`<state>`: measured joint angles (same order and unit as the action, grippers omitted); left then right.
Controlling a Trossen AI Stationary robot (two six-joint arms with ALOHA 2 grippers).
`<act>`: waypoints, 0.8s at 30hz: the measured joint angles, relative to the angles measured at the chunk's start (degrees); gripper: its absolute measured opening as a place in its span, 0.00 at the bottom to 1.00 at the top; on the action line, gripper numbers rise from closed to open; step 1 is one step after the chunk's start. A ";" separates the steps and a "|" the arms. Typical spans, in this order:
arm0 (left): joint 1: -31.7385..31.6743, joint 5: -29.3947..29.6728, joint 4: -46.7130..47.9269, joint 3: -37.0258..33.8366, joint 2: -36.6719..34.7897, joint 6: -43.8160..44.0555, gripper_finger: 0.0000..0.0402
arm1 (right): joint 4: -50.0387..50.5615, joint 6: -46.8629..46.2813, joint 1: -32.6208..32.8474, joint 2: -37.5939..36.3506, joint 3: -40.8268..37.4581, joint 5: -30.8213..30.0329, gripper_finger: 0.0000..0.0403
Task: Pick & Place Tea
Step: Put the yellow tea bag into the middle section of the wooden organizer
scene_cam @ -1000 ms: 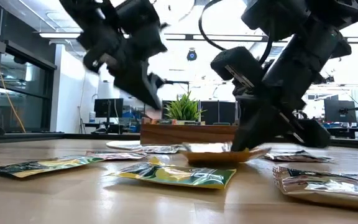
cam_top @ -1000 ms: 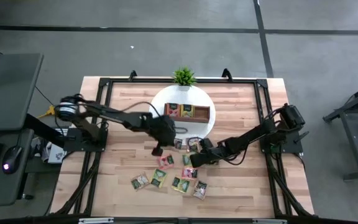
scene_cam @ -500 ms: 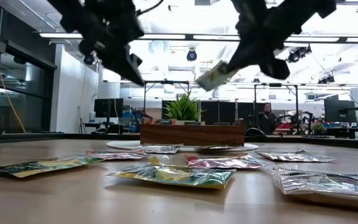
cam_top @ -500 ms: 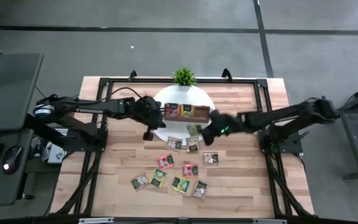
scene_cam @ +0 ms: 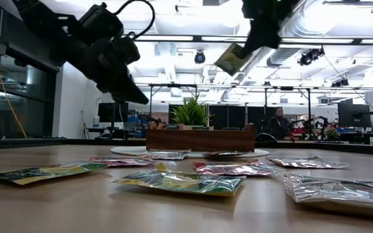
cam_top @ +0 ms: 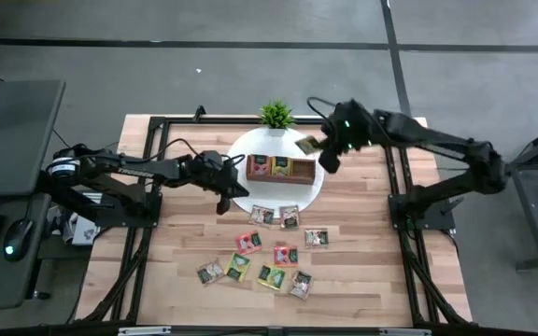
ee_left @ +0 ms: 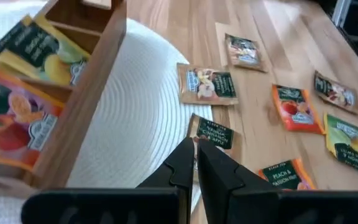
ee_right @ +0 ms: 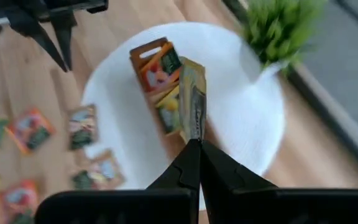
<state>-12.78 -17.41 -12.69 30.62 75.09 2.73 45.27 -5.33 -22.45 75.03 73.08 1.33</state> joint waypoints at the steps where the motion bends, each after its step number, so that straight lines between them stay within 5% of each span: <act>1: 0.00 0.00 -0.80 -0.33 0.02 0.63 0.05 | 1.68 3.19 -0.78 2.03 2.75 0.72 0.00; 12: 0.02 1.28 -7.64 -0.45 0.01 5.07 0.05 | 15.24 21.27 -2.68 24.10 24.32 7.97 0.00; 24: 0.02 1.96 -8.21 -0.40 0.00 6.59 0.05 | 17.46 22.39 -2.68 36.00 27.34 9.07 0.00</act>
<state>-12.75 -15.45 -20.90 30.22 75.09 9.32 62.74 17.06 -25.12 111.03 100.42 10.39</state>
